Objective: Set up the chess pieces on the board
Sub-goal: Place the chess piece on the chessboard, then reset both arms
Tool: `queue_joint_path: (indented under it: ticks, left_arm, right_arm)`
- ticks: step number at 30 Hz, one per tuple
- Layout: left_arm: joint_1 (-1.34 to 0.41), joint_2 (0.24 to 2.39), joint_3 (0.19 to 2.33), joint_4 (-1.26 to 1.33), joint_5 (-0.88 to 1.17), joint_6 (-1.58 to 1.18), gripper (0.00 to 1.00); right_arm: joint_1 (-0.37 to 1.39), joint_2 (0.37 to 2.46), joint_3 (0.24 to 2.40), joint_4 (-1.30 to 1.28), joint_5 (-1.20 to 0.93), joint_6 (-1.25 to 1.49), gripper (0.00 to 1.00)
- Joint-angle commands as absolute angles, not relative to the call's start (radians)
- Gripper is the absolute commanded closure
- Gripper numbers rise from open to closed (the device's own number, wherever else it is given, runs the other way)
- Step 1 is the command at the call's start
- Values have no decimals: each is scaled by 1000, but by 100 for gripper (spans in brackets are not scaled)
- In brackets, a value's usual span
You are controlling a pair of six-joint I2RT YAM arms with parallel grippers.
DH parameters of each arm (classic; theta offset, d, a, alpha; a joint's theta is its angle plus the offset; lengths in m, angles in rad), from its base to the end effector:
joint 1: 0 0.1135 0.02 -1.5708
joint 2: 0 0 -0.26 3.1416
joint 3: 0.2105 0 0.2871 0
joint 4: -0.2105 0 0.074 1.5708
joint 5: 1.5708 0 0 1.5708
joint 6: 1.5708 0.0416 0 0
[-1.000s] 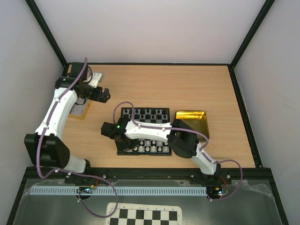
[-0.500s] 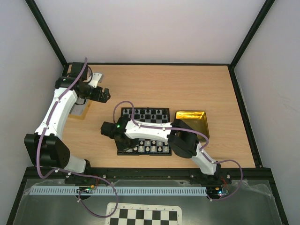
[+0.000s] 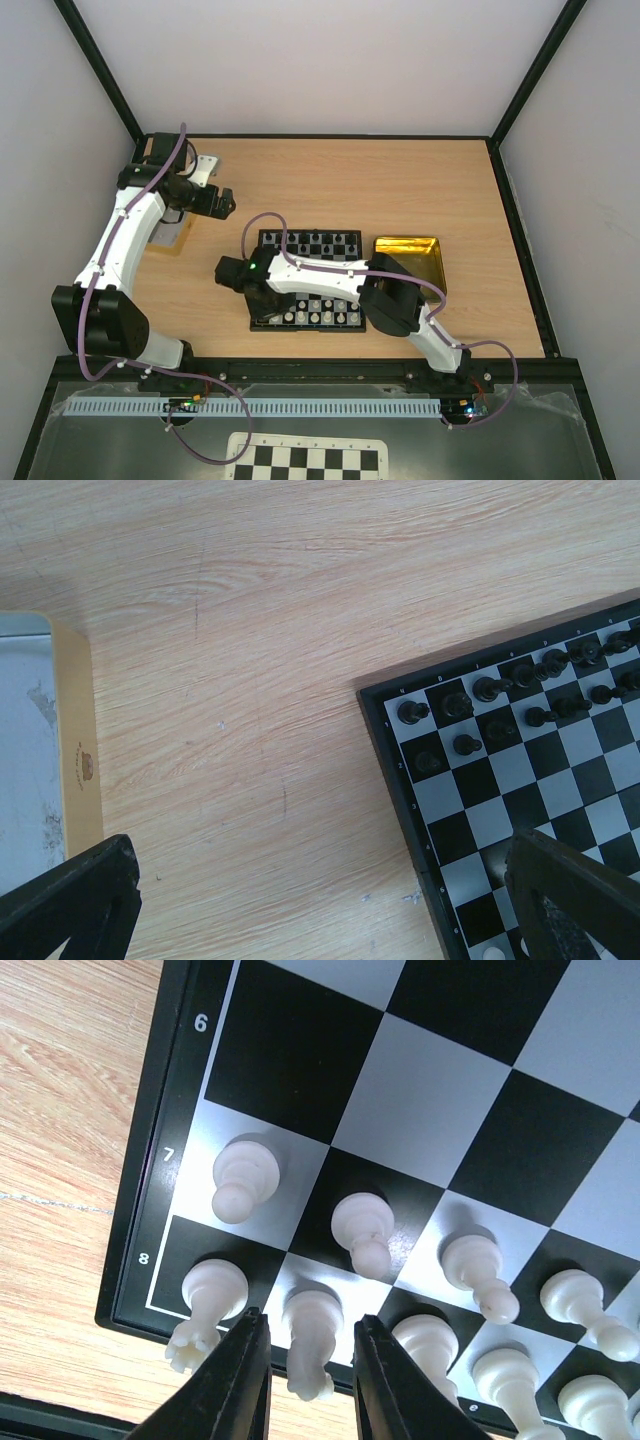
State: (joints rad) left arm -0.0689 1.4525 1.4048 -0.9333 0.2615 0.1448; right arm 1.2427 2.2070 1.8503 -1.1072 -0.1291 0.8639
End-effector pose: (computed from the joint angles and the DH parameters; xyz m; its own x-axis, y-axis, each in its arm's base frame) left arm 0.3346 -0.0339 0.3233 -0.7901 0.1943 -0.5814 0.3274 0.9356 -0.1323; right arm 0.1466 0.4474 0.1662 -0.9253 -0.3782 0.0280 -0.3690 0.9148 0.1643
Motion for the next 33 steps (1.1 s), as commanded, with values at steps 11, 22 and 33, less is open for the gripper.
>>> queue_joint_path:
  ticks: [11,22,33]
  left_arm:
    - [-72,1430,1409,-951,266,134,1]
    - [-72,1421,1415,-961,264,137,1]
    - [-99,1377,1328,-947,264,155,1]
  right_arm:
    - [1220,2141,1880,-1154,-107,873,77]
    - [1181,1985,1865,-1171,-58,921,77]
    - [1029,1612,1441,-1062,-17,965,74]
